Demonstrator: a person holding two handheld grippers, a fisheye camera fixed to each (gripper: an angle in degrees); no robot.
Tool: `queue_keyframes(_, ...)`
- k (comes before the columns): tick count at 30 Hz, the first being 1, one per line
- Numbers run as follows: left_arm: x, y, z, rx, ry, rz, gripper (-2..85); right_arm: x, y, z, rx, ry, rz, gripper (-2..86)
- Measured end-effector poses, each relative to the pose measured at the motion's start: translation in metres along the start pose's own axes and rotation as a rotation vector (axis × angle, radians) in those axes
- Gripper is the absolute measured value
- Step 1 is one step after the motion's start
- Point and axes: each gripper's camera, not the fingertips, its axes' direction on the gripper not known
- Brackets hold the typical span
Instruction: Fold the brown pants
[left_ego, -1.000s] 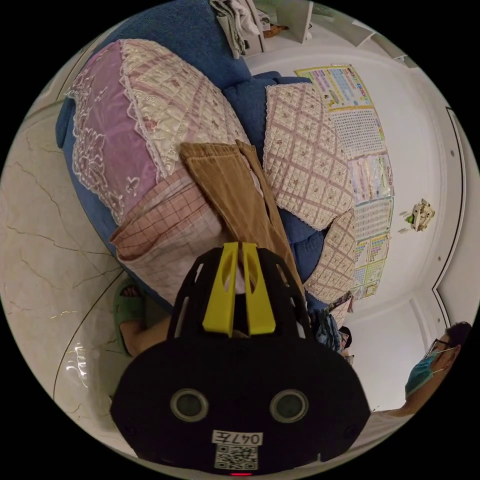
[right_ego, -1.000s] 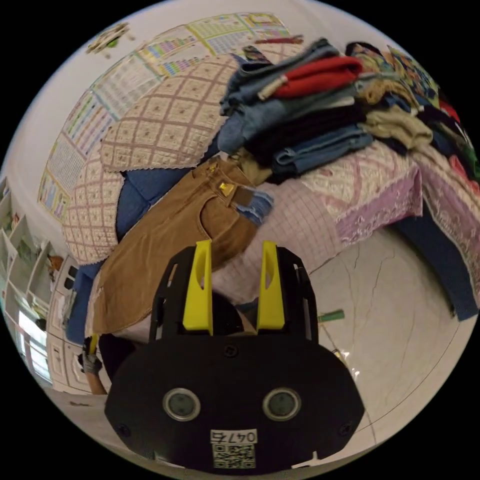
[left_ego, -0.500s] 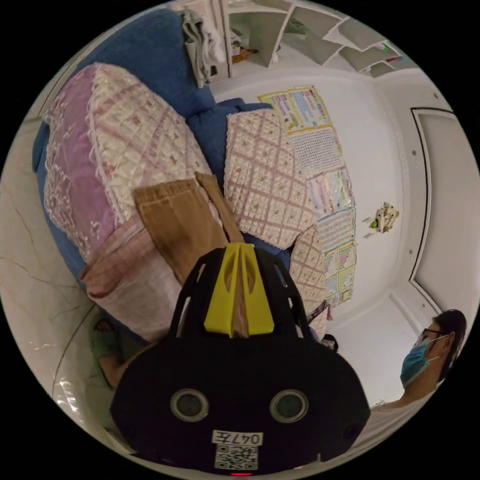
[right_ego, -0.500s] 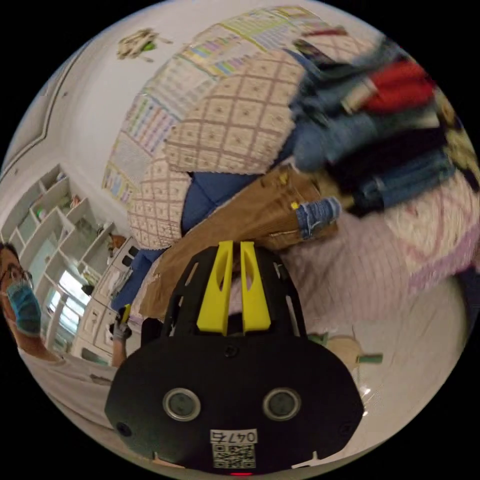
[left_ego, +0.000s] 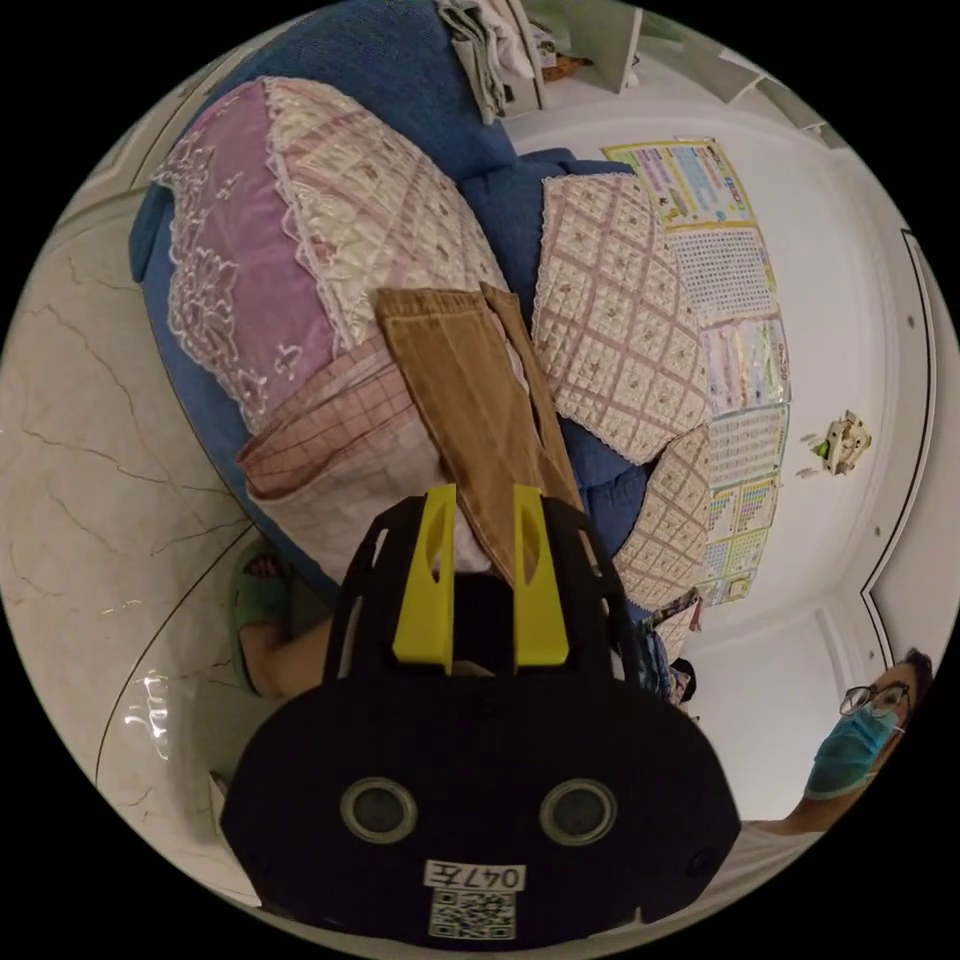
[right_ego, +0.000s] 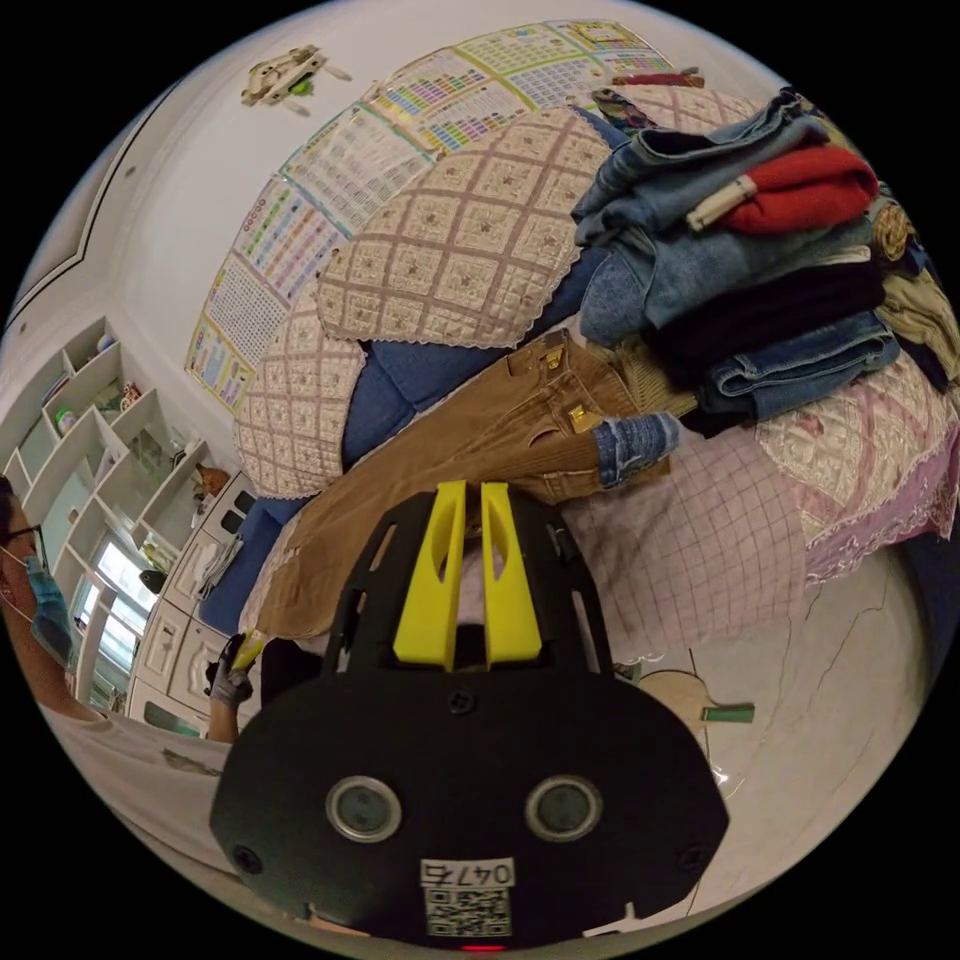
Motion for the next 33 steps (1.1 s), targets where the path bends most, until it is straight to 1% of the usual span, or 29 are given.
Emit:
queue_keyframes(5, -0.001, -0.002, 0.065, -0.024, -0.056, -0.008, 8.0, -0.015, -0.024, 0.003, -0.002, 0.004, -0.022, -0.3)
queue_keyframes(11, -0.015, 0.003, 0.11, -0.004, -0.014, -0.08, 8.3, -0.032, -0.05, 0.013, 0.019, -0.009, -0.046, -0.3)
queue_keyframes(14, -0.015, 0.003, 0.136, -0.016, -0.033, -0.074, 8.2, -0.038, -0.059, 0.022, 0.018, -0.008, -0.049, -0.3)
queue_keyframes(17, -0.019, -0.003, 0.169, -0.028, 0.019, -0.073, 7.0, -0.042, -0.067, 0.031, 0.022, -0.015, -0.039, -0.3)
queue_keyframes(19, -0.016, -0.009, 0.19, -0.033, 0.023, -0.067, 5.6, -0.044, -0.072, 0.038, 0.021, -0.016, -0.035, -0.3)
queue_keyframes(21, -0.006, -0.015, 0.216, -0.03, -0.002, -0.038, 2.1, -0.048, -0.076, 0.044, 0.02, -0.012, -0.037, -0.3)
queue_keyframes(23, 0.004, -0.021, 0.234, -0.018, -0.001, -0.003, 0.5, -0.055, -0.083, 0.052, 0.016, -0.012, -0.048, -0.4)
queue_keyframes(25, 0.014, -0.027, 0.249, 0.023, 0.048, 0.03, -0.1, -0.061, -0.093, 0.057, 0.03, -0.059, -0.058, -0.4)
queue_keyframes(27, 0.037, -0.039, 0.268, 0.089, 0.137, 0.084, -0.5, -0.072, -0.107, 0.058, 0.058, -0.094, -0.107, -0.4)
queue_keyframes(28, 0.045, -0.044, 0.272, 0.103, 0.146, 0.103, -0.5, -0.082, -0.117, 0.058, 0.087, -0.072, -0.148, -0.5)
queue_keyframes(30, 0.086, -0.066, 0.292, 0.158, 0.135, 0.213, -0.6, -0.097, -0.13, 0.064, 0.114, -0.013, -0.206, -0.5)
queue_keyframes(33, 0.138, -0.103, 0.336, 0.173, 0.098, 0.317, -0.7, -0.103, -0.15, 0.095, 0.103, 0.009, -0.177, -0.5)
